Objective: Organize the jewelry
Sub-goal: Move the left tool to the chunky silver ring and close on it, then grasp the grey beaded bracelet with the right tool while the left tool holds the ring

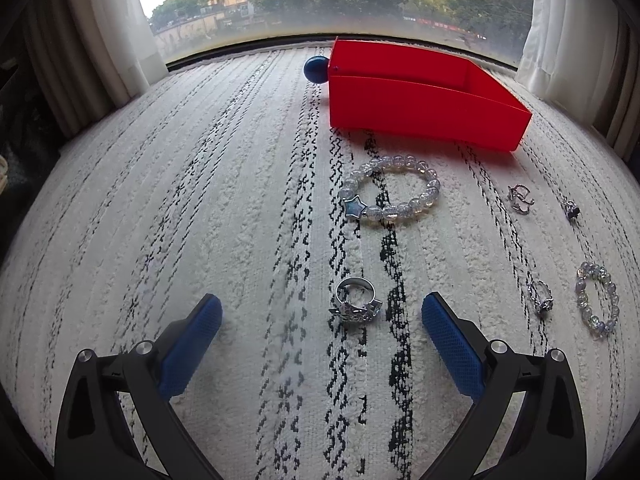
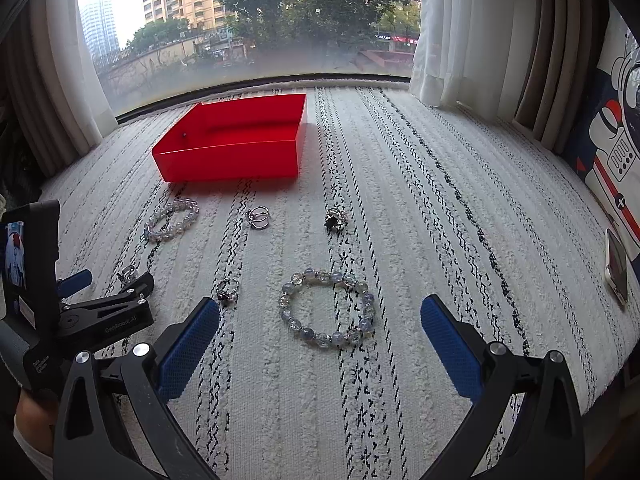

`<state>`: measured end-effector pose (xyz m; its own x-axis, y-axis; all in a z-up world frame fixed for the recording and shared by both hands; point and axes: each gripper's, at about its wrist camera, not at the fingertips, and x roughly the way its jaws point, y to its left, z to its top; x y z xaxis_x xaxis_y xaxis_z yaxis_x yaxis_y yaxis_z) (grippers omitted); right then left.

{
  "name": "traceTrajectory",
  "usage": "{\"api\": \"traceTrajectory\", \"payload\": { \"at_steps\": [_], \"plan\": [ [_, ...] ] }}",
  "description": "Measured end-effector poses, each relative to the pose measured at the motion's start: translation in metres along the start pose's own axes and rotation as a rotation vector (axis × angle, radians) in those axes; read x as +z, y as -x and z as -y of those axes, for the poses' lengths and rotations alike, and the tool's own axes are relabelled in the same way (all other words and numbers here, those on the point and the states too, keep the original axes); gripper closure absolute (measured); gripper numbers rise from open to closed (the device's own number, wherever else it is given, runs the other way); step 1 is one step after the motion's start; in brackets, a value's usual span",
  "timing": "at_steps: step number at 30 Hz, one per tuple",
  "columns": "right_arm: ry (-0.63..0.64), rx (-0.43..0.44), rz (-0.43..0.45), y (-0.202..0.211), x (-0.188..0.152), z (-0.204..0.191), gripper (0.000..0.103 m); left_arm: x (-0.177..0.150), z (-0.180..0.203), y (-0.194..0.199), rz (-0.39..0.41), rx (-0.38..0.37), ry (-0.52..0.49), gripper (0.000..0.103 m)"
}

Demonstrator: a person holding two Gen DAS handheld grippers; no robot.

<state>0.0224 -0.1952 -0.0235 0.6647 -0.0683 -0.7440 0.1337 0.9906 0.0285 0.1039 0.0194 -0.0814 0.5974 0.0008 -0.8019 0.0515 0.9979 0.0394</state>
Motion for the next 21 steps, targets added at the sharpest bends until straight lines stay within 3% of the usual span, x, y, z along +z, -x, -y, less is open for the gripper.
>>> {"api": "traceTrajectory", "payload": {
  "at_steps": [6,8,10,15,17,21],
  "plan": [
    [0.0,-0.001,0.0,0.0,0.0,0.0,0.004,0.0,-0.002,0.003,0.003,-0.016,0.012,0.021],
    [-0.001,-0.001,0.0,0.0,0.0,0.0,0.004,-0.001,-0.001,0.005,0.01,-0.04,0.007,0.038],
    [0.0,-0.004,0.0,0.0,0.0,0.001,0.004,-0.002,0.001,0.008,0.022,-0.014,0.003,0.048],
    [0.001,-0.007,0.001,0.001,0.001,0.0,0.004,-0.002,0.002,0.009,0.023,-0.016,-0.006,0.064],
    [0.001,-0.008,0.002,0.001,0.001,0.0,0.004,-0.002,0.002,0.009,0.025,-0.012,-0.012,0.076],
    [0.001,-0.009,0.002,0.001,0.001,0.0,0.004,-0.001,0.004,0.009,0.027,-0.011,-0.02,0.08]
  ]
}}
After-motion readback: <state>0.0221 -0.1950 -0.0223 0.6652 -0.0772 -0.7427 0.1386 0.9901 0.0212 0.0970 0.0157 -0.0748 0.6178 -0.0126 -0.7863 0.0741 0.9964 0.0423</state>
